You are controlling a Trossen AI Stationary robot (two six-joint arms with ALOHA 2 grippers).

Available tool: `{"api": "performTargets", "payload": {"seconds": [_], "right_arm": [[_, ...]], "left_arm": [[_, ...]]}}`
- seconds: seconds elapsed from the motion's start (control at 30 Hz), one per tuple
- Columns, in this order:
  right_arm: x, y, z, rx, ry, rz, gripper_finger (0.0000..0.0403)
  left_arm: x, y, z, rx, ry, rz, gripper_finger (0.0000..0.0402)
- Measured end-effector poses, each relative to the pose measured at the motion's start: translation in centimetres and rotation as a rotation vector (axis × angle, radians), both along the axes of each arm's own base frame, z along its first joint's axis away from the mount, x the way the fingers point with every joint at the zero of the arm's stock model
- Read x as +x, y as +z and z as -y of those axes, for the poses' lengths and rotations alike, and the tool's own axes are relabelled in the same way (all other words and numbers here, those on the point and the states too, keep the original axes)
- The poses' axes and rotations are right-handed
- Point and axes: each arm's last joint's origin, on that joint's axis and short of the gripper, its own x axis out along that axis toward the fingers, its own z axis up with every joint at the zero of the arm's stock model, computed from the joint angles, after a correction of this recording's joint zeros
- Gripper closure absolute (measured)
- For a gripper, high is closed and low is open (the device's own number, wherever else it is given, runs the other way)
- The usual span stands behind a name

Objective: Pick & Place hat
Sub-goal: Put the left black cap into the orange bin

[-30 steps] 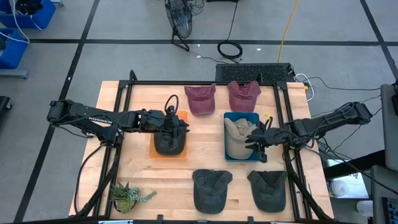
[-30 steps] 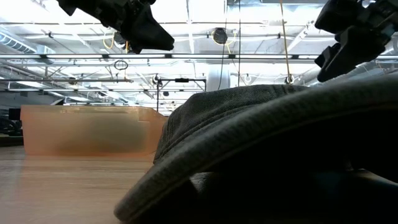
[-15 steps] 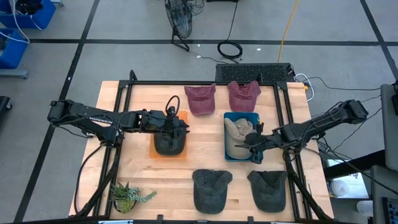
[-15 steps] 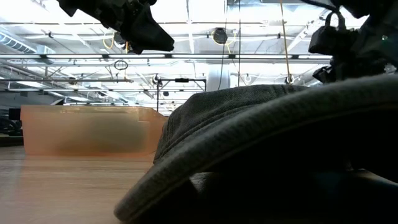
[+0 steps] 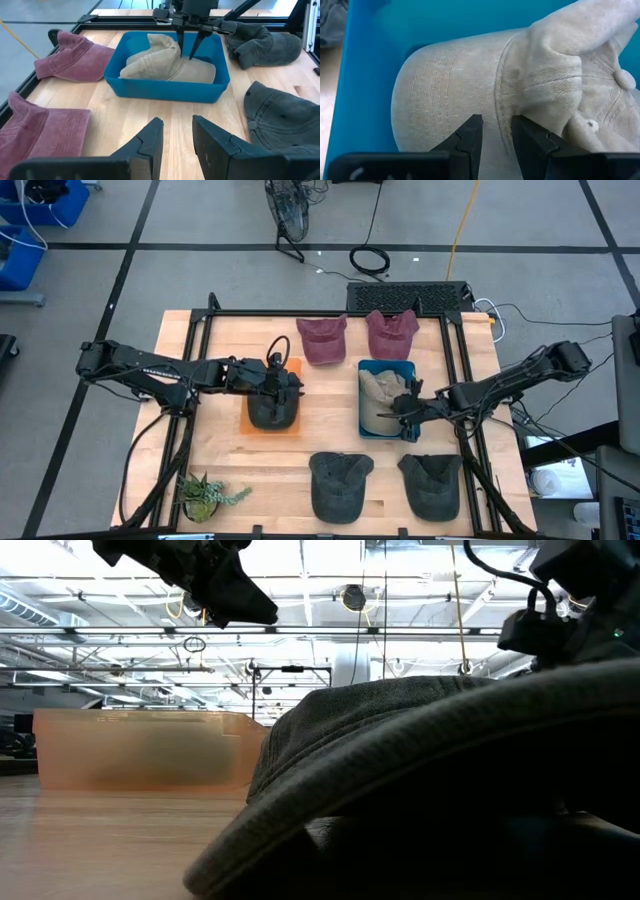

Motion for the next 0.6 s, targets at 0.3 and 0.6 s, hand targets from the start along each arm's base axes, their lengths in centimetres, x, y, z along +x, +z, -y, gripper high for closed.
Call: {"api": "performTargets", "payload": {"seconds": [0.3, 0.6], "right_arm": [[-0.4, 1.7, 0.0, 0.024, 0.061, 0.097, 0.0310], [-0.6, 5.9, 0.1, 0.054, 0.069, 0.279, 0.0310]], "left_arm": [[0.0, 0.0, 0.0, -0.001, 0.001, 0.000, 0.0293], [0.0, 0.0, 0.0, 0.000, 0.000, -0.001, 0.0293]]}}
